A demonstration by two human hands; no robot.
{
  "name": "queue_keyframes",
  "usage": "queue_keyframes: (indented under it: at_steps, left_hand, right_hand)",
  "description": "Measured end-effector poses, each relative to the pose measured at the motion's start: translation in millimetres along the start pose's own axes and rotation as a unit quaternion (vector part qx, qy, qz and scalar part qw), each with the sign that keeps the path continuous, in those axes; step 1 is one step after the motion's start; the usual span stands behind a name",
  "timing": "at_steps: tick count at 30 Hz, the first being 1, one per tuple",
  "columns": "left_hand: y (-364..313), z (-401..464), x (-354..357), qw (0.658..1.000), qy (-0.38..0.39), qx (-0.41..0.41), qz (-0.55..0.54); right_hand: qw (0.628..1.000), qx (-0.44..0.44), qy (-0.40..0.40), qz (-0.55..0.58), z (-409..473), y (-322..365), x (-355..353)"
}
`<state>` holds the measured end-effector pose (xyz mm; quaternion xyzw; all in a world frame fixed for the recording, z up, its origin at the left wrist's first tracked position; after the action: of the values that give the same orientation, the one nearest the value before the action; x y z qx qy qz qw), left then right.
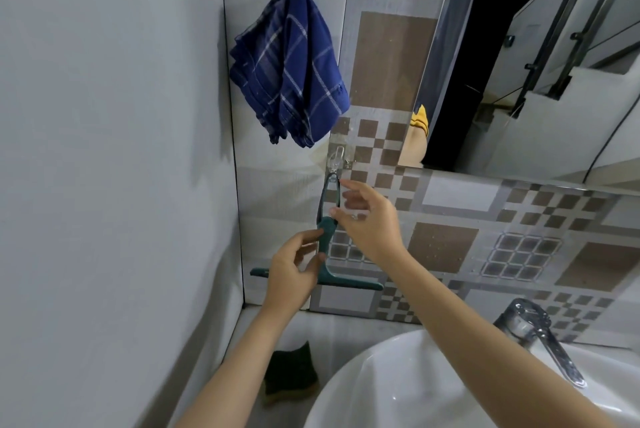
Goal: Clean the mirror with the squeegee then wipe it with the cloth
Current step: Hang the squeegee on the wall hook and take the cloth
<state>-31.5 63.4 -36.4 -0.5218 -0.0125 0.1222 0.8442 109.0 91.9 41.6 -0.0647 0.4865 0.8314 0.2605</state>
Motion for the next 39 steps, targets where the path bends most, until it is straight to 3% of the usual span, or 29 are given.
queue_keyframes:
  at_steps: [5, 10, 14, 20, 28, 35, 39]
  left_hand:
    - [-33, 17, -19, 0.997, -0.066, 0.032, -0.007]
    - [-124, 42, -57, 0.958, -0.220, 0.175, -0.064]
    - [-175, 75, -85, 0.918, -0.312, 0.237, -0.061]
    - [-199, 131, -80, 0.967, -0.205, 0.129, -0.083]
    - [-212, 152, -71, 0.977, -0.129, 0.070, -0.155]
    - [-246, 139, -81, 0.961, -0.124, 0.125, -0.213]
    - [-265, 123, -87, 0.965, -0.098, 0.155, -0.186]
  right_hand:
    - [0.992, -0.092, -0.079, 0.017, 9, 40, -18]
    - [0.953, -0.212, -0.199, 0.090, 27, 108, -39]
    - [0.955, -0.191, -0.195, 0.113, 62, 146, -40]
    - [0.984, -0.112, -0.075, 0.115, 100, 167, -15]
    - [0.978, -0.090, -0.033, 0.187, 114, 168, -9]
    - [0.960, -0.175, -0.030, 0.216, 107, 204, -29]
    - [0.953, -0.215, -0.023, 0.213, 93, 214, -47]
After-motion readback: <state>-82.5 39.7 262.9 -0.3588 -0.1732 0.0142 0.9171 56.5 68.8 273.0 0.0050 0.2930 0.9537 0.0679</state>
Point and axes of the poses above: each hand's wrist, its own z-axis towards the middle knuckle, its own x-axis out of the palm, y = z × x, the point moved 6 cm from there along z, towards the middle knuckle, and after that the axes turned 8 degrees about -y, right-handed, at the moved point
